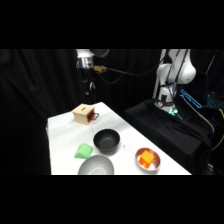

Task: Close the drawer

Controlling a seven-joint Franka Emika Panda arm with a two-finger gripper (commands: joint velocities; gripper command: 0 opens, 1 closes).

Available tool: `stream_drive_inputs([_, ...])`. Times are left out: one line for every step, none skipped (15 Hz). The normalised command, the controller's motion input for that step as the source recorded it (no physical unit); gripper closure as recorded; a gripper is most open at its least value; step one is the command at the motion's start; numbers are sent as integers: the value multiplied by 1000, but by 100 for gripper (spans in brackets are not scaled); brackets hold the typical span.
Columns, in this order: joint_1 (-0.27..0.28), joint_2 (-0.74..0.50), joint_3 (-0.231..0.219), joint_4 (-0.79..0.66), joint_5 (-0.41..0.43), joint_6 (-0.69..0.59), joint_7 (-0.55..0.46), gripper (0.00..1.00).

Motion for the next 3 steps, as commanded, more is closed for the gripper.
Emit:
stream_drive_inputs([-131,-132,84,250,24,-462,-311,0])
stream_drive_inputs([-120,-95,81,269,-1,-448,-276,0])
stream_drive_inputs([-113,-80,79,250,-7,-394,-286,0])
